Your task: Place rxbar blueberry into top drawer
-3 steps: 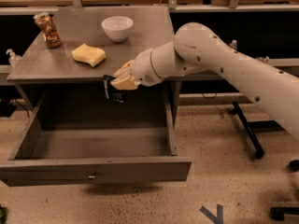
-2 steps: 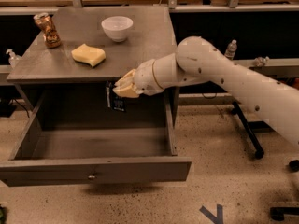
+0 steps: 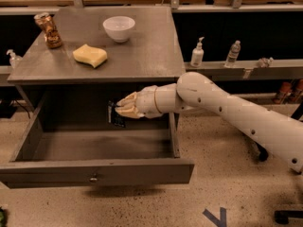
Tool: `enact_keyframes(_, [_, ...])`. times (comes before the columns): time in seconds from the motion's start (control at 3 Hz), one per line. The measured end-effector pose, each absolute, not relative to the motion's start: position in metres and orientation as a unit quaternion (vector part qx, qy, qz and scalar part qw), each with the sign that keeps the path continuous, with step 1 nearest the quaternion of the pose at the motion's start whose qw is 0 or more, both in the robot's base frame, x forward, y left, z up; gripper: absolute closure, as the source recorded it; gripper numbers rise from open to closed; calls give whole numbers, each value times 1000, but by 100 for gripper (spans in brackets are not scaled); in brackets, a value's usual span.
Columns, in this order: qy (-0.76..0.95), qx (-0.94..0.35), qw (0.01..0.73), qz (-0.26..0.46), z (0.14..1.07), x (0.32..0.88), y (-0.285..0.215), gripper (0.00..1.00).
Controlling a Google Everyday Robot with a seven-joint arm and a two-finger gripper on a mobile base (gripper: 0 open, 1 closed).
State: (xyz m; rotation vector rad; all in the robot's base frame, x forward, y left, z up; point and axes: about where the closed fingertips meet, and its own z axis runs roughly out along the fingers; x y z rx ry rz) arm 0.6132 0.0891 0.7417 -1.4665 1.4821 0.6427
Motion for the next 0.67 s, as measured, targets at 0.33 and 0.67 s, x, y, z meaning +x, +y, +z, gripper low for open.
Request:
enact_keyframes(0.33, [602,-597,460,264,739,612,92,57])
enact_keyframes(0.67, [602,-597,460,265,739,612,93,34])
